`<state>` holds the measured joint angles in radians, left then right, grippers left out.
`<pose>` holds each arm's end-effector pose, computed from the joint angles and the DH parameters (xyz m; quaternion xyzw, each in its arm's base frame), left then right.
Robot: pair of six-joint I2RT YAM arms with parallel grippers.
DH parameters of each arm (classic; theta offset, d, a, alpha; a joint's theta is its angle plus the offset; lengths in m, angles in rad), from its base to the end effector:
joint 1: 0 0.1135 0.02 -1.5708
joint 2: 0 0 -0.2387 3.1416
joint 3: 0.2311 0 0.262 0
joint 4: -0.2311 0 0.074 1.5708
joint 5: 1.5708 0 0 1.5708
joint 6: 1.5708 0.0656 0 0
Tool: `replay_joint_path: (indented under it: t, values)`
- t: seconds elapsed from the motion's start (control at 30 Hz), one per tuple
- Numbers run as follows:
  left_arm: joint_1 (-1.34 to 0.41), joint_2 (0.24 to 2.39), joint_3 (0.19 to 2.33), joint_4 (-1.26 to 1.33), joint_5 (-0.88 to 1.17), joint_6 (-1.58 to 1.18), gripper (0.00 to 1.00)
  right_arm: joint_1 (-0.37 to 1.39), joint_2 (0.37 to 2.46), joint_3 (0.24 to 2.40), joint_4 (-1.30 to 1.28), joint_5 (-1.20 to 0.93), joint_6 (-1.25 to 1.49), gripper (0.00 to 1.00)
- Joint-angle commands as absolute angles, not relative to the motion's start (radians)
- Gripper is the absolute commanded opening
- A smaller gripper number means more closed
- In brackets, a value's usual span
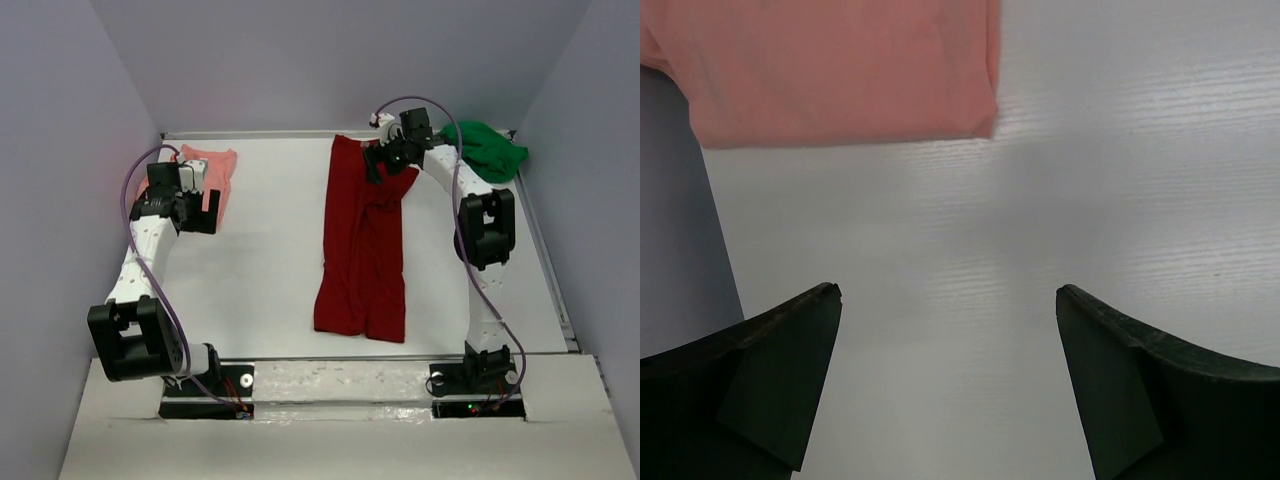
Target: Fold and stack the t-shirts
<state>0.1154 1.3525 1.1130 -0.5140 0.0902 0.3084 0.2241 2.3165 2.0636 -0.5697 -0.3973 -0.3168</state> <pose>0.3304 0.0323 0.2490 0.1062 0.9107 0.0430 0.3968 0.5164 0.1437 0.1846 -0.3133 0.8601 0.1669 0.3664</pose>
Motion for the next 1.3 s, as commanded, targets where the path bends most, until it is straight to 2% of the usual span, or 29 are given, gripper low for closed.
replay_joint_path:
  t: [0.0, 0.3, 0.63, 0.87, 1.0, 1.13, 1.27]
  values:
    - [0.123, 1.313, 1.118, -0.499, 0.112, 0.305, 0.99, 0.245, 2.169, 1.933, -0.609, -0.362, -0.422, 1.0]
    - [0.13, 1.259, 1.075, -0.482, 0.121, 0.311, 0.99, 0.287, 2.138, 1.755, -0.658, -0.333, -0.5, 1.0]
    - [0.132, 1.247, 1.069, -0.489, 0.127, 0.318, 0.99, 0.296, 2.246, 1.798, -0.657, -0.29, -0.512, 1.0]
    - [0.133, 1.238, 1.068, -0.495, 0.107, 0.318, 0.99, 0.296, 2.391, 1.979, -0.721, -0.252, -0.499, 1.0]
    - [0.14, 1.239, 1.058, -0.495, 0.098, 0.319, 0.99, 0.296, 2.485, 2.136, -0.771, -0.219, -0.485, 1.0]
    - [0.146, 1.258, 1.069, -0.499, 0.098, 0.319, 0.99, 0.296, 2.62, 2.386, -0.845, -0.203, -0.472, 1.0]
    - [0.149, 1.272, 1.083, -0.503, 0.103, 0.319, 0.99, 0.296, 2.675, 2.485, -0.862, -0.166, -0.476, 1.0]
